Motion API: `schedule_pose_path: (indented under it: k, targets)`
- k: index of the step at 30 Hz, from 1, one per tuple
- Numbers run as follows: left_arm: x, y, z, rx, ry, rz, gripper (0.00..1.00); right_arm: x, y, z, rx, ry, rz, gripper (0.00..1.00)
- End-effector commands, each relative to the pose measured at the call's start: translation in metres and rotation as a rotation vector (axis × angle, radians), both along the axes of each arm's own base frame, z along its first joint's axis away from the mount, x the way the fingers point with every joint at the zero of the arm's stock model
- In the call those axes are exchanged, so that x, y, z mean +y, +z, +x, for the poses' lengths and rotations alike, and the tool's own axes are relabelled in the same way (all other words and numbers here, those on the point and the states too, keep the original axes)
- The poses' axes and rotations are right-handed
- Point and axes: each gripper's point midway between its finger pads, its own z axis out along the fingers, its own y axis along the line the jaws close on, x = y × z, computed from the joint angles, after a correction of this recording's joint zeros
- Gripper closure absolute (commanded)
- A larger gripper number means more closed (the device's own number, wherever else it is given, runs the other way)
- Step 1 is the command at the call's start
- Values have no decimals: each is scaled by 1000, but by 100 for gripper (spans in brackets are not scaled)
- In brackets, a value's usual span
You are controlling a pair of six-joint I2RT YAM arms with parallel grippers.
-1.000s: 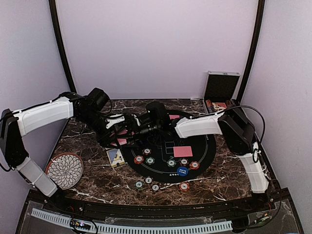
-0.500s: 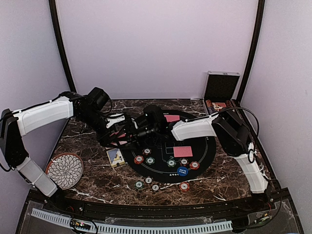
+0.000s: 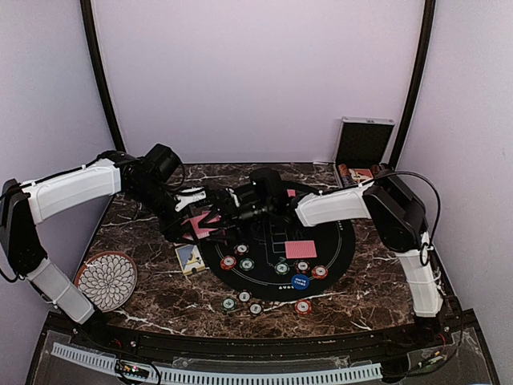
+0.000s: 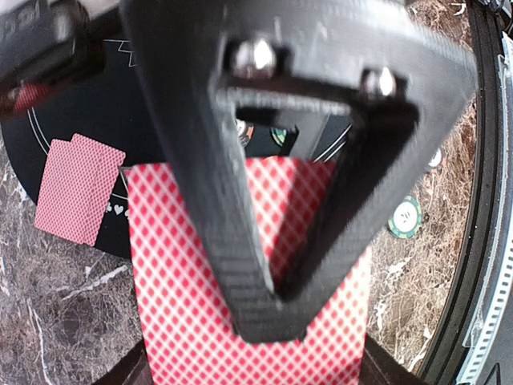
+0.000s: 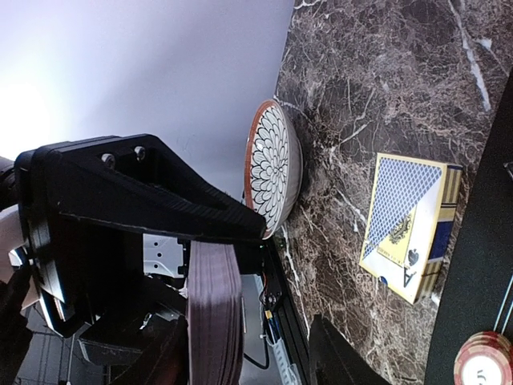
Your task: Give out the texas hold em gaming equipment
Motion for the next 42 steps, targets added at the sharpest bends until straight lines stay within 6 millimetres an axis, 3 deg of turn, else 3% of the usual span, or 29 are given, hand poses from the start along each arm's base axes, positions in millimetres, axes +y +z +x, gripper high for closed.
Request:
schedule_pose_path:
  k: [1,11,23,28,35,42]
  targets:
    - [0,17,-6,-14,-8,-38,100,-12,5,4,-24,-21,-20,51]
    - [0,16,-6,-11,-7,-33,100,-20,31,7,-51,-28,17,59]
    - [1,14,-7,-9,-6,-30,100,-27,45,6,-61,-22,25,92]
    - [1,14,-7,-9,-7,-28,100,-35,51,12,-72,-34,18,100]
    - [1,13,-7,-5,-7,-24,100,-58,63,32,-80,-75,25,100]
    - [2,11,-7,-3,-8,-19,100,-103,68,83,-94,-183,16,100]
